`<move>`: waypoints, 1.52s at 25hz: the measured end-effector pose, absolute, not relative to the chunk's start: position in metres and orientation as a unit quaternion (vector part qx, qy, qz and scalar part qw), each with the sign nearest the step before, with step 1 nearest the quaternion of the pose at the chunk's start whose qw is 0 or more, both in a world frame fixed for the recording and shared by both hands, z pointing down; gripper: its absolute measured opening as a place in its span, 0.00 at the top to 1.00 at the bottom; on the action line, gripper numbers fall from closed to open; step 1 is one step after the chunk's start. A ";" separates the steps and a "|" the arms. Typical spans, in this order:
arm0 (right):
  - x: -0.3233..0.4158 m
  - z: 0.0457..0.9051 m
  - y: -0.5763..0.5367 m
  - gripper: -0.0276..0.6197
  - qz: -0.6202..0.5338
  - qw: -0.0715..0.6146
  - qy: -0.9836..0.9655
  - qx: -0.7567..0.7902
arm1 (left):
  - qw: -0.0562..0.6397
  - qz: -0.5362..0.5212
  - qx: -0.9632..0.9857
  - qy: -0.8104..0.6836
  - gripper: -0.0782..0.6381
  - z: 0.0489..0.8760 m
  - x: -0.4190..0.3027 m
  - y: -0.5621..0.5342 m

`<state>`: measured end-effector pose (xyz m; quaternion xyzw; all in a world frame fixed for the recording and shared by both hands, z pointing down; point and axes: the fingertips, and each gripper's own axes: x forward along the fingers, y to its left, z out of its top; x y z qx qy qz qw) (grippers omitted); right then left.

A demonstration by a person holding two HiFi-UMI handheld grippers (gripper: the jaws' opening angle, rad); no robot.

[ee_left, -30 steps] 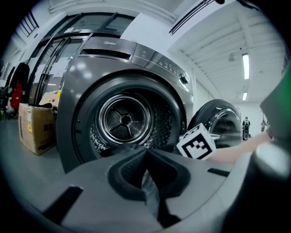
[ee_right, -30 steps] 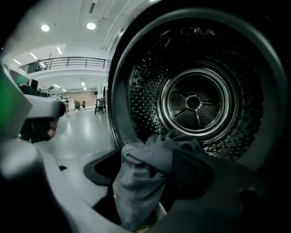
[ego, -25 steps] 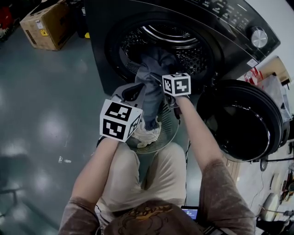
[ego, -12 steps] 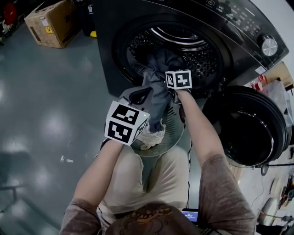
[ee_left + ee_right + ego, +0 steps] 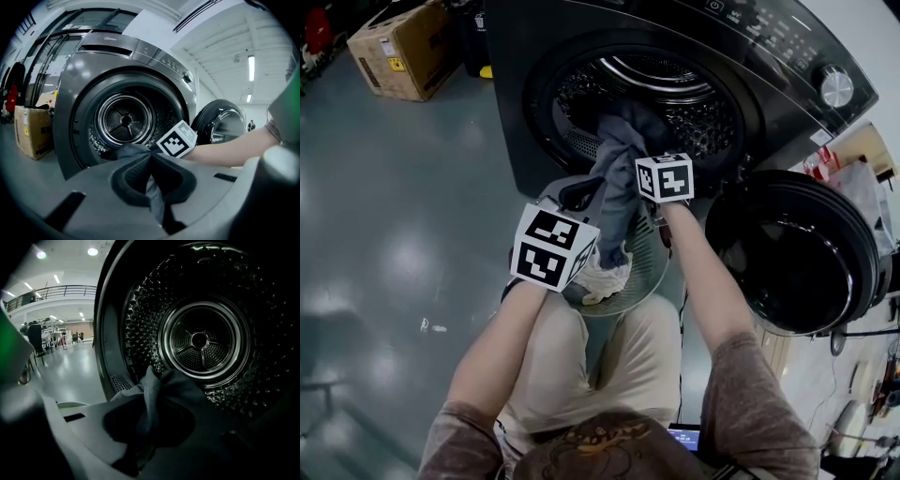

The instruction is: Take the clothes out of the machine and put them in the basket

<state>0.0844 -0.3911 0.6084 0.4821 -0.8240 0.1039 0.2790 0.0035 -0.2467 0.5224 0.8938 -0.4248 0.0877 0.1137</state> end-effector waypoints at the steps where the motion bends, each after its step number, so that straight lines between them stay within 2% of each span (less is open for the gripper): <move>1: 0.085 0.605 -0.383 0.89 0.100 0.279 -0.827 0.477 | 0.113 0.089 0.894 -0.425 0.88 0.523 0.004 -0.247; 20: 0.082 0.582 -0.202 0.90 0.115 0.233 -0.870 0.419 | 0.085 0.105 0.877 -0.461 0.88 0.524 -0.004 -0.248; 31: 0.072 0.598 -0.151 0.89 0.135 0.246 -0.875 0.394 | 0.087 0.106 0.876 -0.463 0.88 0.524 -0.001 -0.247; 32: 0.074 0.600 -0.153 0.85 0.129 0.250 -0.871 0.403 | 0.088 0.105 0.876 -0.463 0.88 0.524 -0.001 -0.247; 34: 0.078 0.599 -0.157 0.67 0.115 0.255 -0.863 0.420 | 0.087 0.103 0.877 -0.462 0.88 0.523 -0.001 -0.246; 35: 0.080 0.595 -0.160 0.61 0.108 0.253 -0.861 0.427 | 0.086 0.102 0.877 -0.462 0.88 0.523 -0.001 -0.246; 38: 0.083 0.580 -0.172 0.57 0.096 0.233 -0.861 0.441 | 0.085 0.100 0.877 -0.462 0.88 0.522 -0.001 -0.246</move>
